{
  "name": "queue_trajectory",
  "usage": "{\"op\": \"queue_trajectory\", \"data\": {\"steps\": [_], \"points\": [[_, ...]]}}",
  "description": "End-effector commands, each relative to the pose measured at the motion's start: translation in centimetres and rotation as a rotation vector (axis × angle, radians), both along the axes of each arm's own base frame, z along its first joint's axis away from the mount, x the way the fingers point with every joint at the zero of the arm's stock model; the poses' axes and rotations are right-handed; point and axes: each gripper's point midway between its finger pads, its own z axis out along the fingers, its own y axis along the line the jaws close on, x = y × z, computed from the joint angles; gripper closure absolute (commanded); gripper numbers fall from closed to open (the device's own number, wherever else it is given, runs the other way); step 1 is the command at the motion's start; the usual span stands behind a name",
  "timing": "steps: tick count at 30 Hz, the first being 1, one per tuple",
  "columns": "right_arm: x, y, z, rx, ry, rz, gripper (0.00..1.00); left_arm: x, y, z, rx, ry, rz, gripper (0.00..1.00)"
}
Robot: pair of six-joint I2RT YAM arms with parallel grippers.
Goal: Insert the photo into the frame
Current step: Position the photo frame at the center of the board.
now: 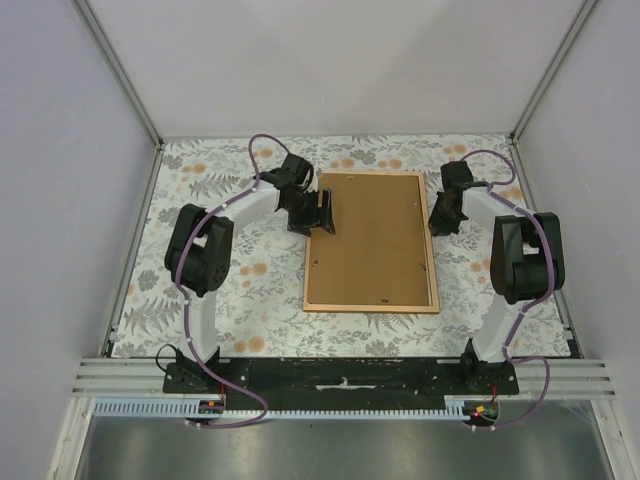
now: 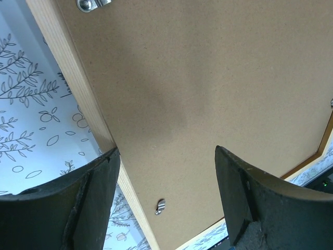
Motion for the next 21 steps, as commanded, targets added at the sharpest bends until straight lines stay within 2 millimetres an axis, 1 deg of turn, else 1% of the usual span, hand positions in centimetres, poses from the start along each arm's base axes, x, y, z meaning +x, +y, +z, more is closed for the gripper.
{"op": "queue_trajectory", "data": {"steps": [1, 6, 11, 21], "points": [[0.8, 0.4, 1.2, 0.016, -0.048, 0.010, 0.88, -1.2, -1.8, -0.3, -0.022, 0.005, -0.049, 0.21], [0.6, 0.5, 1.1, 0.023, -0.047, 0.010, 0.87, -1.4, -2.3, -0.1, -0.017, 0.000, -0.058, 0.20], [0.4, 0.5, 1.1, 0.030, -0.048, 0.008, 0.88, -1.9, -2.8, -0.4, -0.008, 0.009, -0.067, 0.20], [0.1, 0.8, 1.4, 0.038, -0.053, 0.013, 0.88, -1.5, -3.2, -1.1, -0.006, 0.016, -0.061, 0.20]]}}
